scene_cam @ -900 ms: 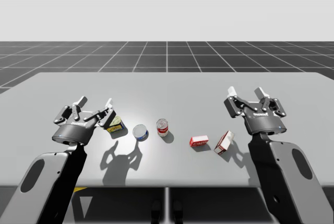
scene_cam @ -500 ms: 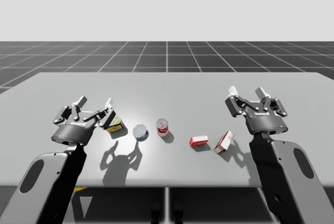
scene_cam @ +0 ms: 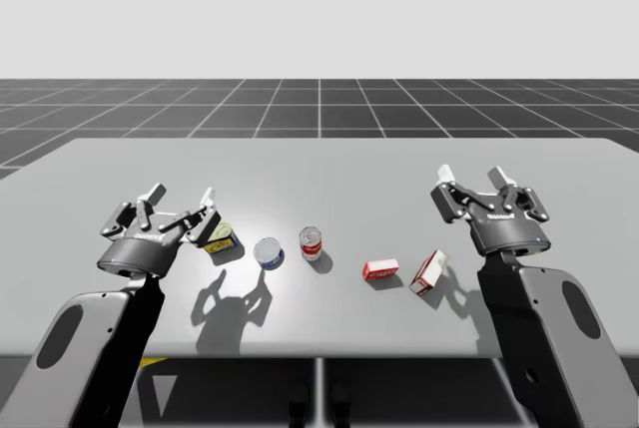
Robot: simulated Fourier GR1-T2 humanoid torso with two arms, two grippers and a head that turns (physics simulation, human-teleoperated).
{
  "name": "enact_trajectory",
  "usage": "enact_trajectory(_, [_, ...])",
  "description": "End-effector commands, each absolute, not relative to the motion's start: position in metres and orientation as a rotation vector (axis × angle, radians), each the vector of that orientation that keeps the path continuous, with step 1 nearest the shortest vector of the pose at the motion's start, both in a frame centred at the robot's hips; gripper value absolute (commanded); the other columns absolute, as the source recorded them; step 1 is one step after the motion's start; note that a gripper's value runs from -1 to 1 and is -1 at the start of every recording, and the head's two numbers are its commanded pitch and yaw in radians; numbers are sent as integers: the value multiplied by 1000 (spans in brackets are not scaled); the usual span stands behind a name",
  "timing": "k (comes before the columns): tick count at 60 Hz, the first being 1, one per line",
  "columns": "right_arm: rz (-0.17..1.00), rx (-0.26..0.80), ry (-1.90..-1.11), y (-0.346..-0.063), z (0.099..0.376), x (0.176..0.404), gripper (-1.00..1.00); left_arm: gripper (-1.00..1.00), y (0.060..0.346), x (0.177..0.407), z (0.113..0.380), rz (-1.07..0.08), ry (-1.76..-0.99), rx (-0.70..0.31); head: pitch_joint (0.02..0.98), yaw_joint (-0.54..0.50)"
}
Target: Lift the tuna fish can off the table.
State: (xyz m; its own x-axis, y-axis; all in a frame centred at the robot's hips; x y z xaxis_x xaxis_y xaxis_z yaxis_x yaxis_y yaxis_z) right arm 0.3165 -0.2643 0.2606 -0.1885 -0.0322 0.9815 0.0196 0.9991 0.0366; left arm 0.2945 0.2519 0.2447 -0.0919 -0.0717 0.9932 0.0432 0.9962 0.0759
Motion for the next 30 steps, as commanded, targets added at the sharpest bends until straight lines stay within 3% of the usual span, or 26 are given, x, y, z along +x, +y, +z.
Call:
enact_trajectory(1, [-40,16,-1752,-263,260,317,-1000,-1000,252,295,245,-101,-1660,23,757,122])
enact_trajectory(15, [-29,18,-1745,-260,259,317,-1000,-1000,250,295,245,-113,-1656,-1,840,213])
enact_trajectory(30, [-31,12,-1741,-259,258,318,-1000,-1000,238,275,263,-114,-1638,-164,855,224])
